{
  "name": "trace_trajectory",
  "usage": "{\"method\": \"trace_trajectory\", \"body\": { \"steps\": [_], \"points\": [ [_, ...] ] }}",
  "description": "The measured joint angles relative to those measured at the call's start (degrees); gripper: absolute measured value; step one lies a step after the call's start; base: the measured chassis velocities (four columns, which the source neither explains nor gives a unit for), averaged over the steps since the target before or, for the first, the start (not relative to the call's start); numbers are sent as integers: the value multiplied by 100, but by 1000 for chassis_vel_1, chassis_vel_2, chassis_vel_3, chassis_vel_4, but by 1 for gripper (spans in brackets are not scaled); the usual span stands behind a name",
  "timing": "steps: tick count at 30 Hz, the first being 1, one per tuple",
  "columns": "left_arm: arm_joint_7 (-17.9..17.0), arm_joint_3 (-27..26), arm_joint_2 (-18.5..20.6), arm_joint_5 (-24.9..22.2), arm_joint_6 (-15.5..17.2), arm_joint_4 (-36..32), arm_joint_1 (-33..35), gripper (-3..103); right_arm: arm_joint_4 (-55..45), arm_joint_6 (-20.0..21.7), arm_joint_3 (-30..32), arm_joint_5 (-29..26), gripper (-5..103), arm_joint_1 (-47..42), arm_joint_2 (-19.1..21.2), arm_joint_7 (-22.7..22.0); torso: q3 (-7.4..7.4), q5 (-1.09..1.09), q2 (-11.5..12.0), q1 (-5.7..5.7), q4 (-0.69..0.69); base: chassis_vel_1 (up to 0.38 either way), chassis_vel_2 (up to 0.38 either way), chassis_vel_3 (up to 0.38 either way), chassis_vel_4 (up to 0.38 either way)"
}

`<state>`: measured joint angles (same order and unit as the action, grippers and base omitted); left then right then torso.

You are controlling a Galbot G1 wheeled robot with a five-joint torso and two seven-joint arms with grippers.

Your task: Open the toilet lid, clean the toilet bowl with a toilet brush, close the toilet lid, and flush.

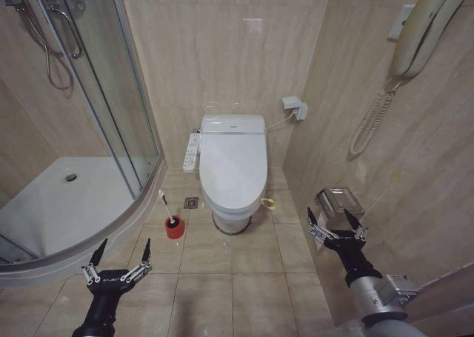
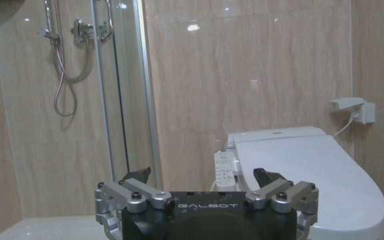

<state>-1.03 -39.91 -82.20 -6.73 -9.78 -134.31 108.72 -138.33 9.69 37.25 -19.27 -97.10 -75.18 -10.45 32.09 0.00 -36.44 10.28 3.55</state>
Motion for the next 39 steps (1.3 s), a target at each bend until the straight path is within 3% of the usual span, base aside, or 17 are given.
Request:
{"method": "trace_trajectory", "body": {
  "steps": [39],
  "points": [
    [0,0,0,0,0,0,0,100,89,-153,-69,-173,100,76,-7,-20,0,0,0,-1,0,-94,93,94,-94]
  ]
}}
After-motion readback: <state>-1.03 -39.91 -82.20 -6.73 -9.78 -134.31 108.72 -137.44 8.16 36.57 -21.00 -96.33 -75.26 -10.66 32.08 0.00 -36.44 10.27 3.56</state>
